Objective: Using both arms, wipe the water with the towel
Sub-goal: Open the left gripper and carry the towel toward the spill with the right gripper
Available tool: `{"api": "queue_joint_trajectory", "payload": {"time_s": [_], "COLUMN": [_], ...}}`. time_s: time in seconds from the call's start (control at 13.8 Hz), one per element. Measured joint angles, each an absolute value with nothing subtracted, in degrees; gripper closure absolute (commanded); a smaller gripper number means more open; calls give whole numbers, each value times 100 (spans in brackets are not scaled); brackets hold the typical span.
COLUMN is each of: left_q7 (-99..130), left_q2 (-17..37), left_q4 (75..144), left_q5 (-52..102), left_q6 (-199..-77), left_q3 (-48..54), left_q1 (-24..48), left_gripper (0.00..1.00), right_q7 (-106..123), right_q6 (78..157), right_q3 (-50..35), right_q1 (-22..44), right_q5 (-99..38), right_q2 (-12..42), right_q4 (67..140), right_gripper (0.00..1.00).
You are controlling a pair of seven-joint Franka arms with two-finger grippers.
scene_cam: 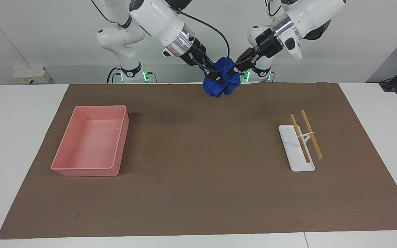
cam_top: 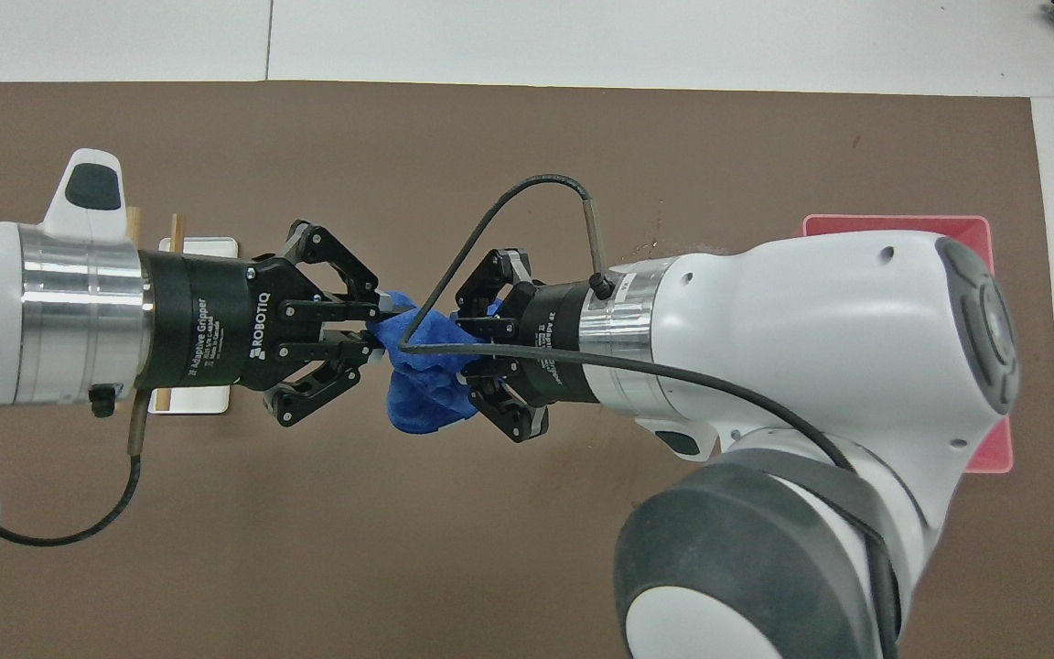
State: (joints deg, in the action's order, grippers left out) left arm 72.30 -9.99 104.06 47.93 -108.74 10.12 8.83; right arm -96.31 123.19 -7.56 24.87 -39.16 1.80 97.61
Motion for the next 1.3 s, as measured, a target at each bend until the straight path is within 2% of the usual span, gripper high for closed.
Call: {"api": "queue_joint_trajectory", "payload": {"time_s": [0.07, 0.14, 0.22, 0.58, 1.01, 1.16, 1.3], "left_q7": [7224, 7218, 7209, 7195, 6715, 5958, 5133], "left_q2": [-1002, -1002, -1003, -1009, -997, -989, -985], "left_q4": [10408, 10409, 10409, 10399, 10414, 10436, 10471], "left_q5": [4793, 4793, 4793, 4574, 2931, 2653, 2274], "left_q6": [-10873, -10873, -10876, -10903, -11284, -11284, -11286], "left_q3": [1010, 1010, 1010, 1007, 993, 982, 965], "left_q1": [882, 882, 883, 873, 774, 459, 114], "left_gripper": [75, 42, 0, 0, 0, 0, 0], "right_q7": [-9626, -9623, -9620, -9613, -9592, -9336, -8734], "right_q6": [12321, 12321, 12318, 12310, 12151, 12134, 12324], "right_q3": [-756, -755, -756, -767, -761, -766, -765], "right_q1": [2489, 2489, 2492, 2542, 2544, 2581, 2588], "right_q5": [-3916, -3915, -3913, -3847, -3125, -2729, -2493], "right_q2": [180, 180, 181, 182, 152, -18, -339], "right_q4": [9761, 9761, 9762, 9760, 9831, 10252, 11056], "right_gripper": [100, 100, 100, 100, 100, 100, 100]}}
